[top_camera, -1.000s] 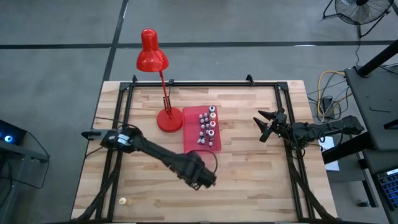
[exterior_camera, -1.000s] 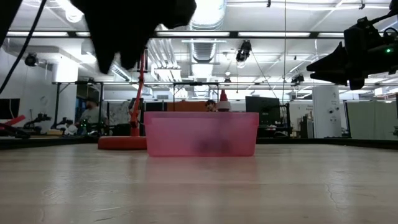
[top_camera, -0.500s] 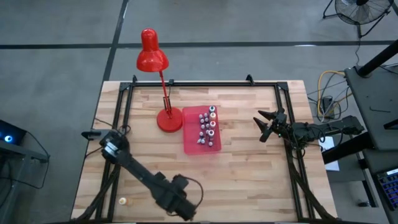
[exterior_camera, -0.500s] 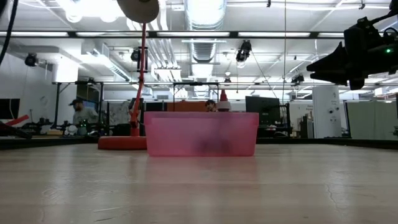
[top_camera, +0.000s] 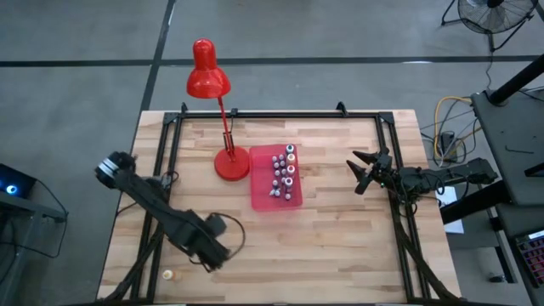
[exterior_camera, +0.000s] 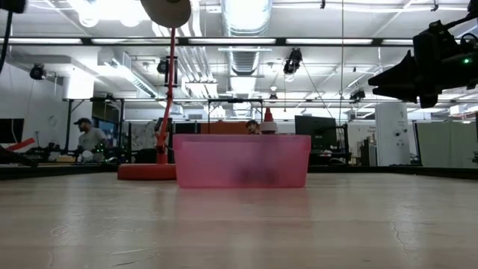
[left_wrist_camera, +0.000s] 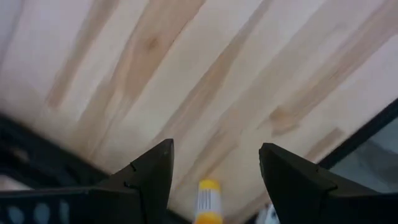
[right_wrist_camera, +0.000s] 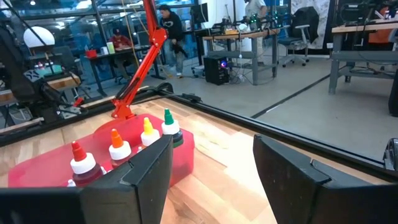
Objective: Pick & Place food coloring
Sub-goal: Put the big yellow food coloring bottle into the bin
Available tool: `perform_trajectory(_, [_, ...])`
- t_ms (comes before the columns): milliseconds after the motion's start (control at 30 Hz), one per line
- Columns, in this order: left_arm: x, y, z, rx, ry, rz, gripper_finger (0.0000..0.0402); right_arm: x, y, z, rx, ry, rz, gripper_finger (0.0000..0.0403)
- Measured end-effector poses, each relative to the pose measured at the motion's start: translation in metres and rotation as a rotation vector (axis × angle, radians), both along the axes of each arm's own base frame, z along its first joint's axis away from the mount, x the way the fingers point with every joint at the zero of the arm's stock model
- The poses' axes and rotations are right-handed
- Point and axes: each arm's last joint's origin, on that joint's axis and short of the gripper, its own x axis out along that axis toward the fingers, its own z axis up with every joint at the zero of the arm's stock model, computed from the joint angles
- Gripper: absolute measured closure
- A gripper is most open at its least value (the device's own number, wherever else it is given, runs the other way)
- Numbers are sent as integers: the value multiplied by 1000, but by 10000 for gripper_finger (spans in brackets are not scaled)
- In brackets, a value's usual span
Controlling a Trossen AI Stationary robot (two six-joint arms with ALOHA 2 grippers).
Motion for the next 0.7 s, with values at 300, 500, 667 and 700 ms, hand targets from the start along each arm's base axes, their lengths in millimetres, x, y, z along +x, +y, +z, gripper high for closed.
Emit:
perform_trajectory(300, [-46,10,-11,-42,38,87,193,0,0,0,0,0,-1,188])
perform_trajectory(500, [-69,3,-21,-25,40,135,193,0,0,0,1,-1,0,188])
perform_trajectory(667, [-84,-13,-26,-49,15,147,193,0,0,0,1,-1,0,188])
perform_trajectory(700, [-85,-16,-27,-63,5,150,193,0,0,0,0,0,0,188])
